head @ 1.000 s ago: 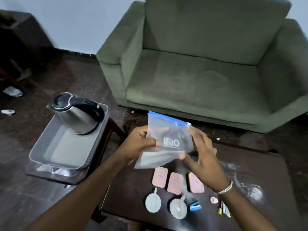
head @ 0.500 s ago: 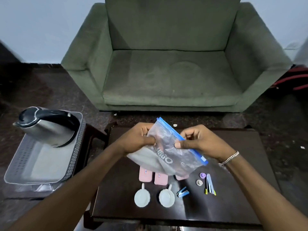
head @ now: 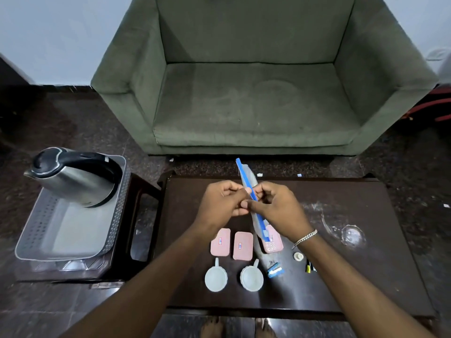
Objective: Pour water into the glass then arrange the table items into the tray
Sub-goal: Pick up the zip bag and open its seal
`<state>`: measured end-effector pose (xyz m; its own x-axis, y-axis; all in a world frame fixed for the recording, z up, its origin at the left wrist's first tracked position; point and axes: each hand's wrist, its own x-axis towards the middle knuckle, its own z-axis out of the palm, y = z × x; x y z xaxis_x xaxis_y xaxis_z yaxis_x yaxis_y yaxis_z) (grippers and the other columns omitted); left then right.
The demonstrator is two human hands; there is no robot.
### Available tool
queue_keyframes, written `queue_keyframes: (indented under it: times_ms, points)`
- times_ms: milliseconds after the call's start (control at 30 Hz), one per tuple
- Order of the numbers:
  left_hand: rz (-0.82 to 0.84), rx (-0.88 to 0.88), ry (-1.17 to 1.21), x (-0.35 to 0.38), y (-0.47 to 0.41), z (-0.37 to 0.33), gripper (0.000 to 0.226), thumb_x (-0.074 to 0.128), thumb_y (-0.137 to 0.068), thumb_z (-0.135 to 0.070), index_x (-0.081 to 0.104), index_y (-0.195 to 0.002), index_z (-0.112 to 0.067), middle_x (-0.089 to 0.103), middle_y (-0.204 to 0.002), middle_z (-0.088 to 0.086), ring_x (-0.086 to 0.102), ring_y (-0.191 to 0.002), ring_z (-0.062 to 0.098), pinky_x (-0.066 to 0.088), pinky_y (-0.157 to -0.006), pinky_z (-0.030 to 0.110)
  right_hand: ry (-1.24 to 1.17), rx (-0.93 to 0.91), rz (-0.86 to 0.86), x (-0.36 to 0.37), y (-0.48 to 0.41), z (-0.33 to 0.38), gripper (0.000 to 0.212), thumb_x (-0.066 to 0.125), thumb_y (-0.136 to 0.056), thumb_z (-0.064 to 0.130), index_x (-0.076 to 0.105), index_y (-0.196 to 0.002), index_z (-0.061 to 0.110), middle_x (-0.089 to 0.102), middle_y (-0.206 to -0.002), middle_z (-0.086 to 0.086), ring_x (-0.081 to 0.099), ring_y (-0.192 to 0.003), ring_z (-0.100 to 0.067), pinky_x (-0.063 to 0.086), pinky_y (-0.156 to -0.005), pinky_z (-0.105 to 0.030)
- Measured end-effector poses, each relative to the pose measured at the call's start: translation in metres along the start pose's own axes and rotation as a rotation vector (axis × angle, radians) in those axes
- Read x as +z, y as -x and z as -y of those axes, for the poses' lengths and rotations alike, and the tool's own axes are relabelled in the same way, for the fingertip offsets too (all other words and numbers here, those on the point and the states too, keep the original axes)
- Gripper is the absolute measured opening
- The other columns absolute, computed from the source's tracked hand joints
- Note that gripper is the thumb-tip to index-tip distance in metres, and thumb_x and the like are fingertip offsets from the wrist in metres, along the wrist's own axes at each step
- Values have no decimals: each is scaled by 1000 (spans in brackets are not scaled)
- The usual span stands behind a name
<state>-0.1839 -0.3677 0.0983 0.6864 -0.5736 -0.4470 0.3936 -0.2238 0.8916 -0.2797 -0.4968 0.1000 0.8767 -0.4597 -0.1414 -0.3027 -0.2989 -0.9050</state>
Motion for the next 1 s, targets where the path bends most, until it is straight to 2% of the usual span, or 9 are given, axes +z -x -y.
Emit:
queue_keyframes:
  times_ms: [100,200,267,467,567,667,767,900,1000]
  points:
    - [-35,-44,31,-3,-1,2,10,67,-96,-8,74,-91,-4,79,-83,12,77,-72,20,62,-63,28,-186,55,65,1,3,-1,11,80,-82,22,75,-86,13,72,-79,-14,62,-60,-7,54,-54,-24]
    - [-18,-61,30,-3,1,3,10,69,-95,-9,75,-91,-3,78,-77,8,77,-68,19,61,-62,26,-277,113,72,1,4,-4,6,75,-87,17,77,-82,14,70,-69,-4,61,-52,-4,50,-49,-17]
    - [-25,-63,-1,-3,3,4,10,69,-94,-9,74,-94,0,77,-75,7,75,-63,15,60,-60,25,-275,159,80,3,3,-5,8,75,-86,13,76,-79,16,70,-68,-2,61,-52,-5,51,-50,-17]
    - [-45,-11,-54,-2,2,13,13,68,-96,-6,67,-96,7,75,-76,9,73,-67,17,64,-68,31,-399,281,119,3,5,-8,6,78,-83,8,74,-81,3,66,-74,-16,59,-56,-11,54,-54,-22]
    - [-38,16,-61,-3,1,15,9,67,-96,-2,65,-92,7,75,-83,16,73,-71,18,64,-70,30,-546,419,166,2,6,-8,5,77,-82,8,73,-81,5,65,-72,-9,58,-57,-10,51,-54,-22]
    - [12,36,-75,-5,1,14,8,66,-95,2,65,-88,7,74,-83,15,74,-70,14,63,-69,25,-659,546,220,-2,7,-8,6,77,-78,12,73,-80,10,61,-67,-5,52,-57,-11,46,-50,-21]
    - [73,67,-81,-8,2,12,13,66,-96,3,66,-83,-2,72,-90,19,72,-82,21,64,-80,29,-735,636,270,-4,6,-7,11,77,-70,18,72,-80,14,59,-78,-6,51,-72,-15,43,-57,-24]
    - [108,81,-21,-8,1,11,8,64,-95,7,64,-88,3,67,-102,25,69,-94,29,60,-95,42,-843,715,252,-2,2,-9,13,75,-69,18,63,-75,17,58,-83,-5,50,-74,-17,36,-61,-27]
    - [119,89,-2,-8,-2,11,9,64,-94,9,64,-87,3,69,-99,21,71,-91,24,60,-93,36,-867,712,238,-4,-2,-11,13,72,-72,16,66,-83,14,58,-79,-4,50,-68,-15,40,-60,-26]
